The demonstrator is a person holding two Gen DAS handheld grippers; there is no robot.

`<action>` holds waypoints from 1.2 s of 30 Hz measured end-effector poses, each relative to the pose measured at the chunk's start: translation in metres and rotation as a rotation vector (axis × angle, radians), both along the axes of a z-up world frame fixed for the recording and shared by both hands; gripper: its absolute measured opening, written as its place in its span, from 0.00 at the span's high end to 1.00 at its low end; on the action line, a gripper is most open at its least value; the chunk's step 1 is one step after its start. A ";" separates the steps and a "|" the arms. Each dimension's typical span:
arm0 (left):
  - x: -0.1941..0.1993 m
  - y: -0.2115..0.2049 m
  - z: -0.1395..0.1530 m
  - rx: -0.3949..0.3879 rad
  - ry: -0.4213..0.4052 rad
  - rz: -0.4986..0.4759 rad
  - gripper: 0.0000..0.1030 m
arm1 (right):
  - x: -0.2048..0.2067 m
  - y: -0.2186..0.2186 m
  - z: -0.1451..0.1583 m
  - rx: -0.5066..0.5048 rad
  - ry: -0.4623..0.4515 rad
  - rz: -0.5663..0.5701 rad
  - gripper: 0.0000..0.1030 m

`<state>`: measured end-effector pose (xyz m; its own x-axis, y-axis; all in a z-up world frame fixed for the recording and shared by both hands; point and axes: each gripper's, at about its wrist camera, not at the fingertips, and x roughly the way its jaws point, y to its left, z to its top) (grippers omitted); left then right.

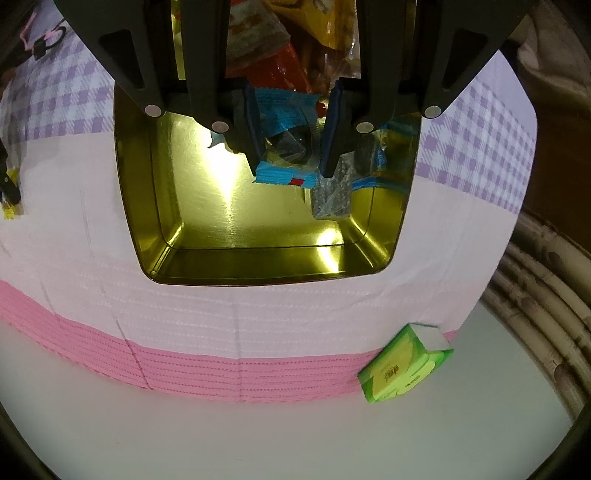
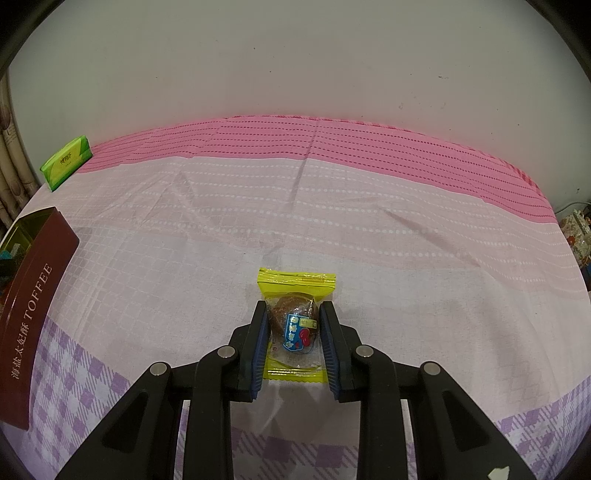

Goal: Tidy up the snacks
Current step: 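Carry the blue candy packet into the gold tin and open the left tool, then carry the yellow-wrapped candy into the gold tin and open the right tool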

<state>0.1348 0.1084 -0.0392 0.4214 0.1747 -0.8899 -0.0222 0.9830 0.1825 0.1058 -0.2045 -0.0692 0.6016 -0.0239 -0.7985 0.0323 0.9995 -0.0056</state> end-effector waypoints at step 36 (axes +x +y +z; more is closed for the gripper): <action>-0.066 0.032 0.043 -0.041 -0.181 -0.016 0.42 | 0.002 -0.001 -0.001 -0.007 0.003 -0.009 0.70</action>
<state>0.0686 0.1405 0.0038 0.5779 0.1322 -0.8053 -0.0353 0.9899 0.1372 0.1075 -0.2050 -0.0702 0.5989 -0.0352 -0.8001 0.0413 0.9991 -0.0131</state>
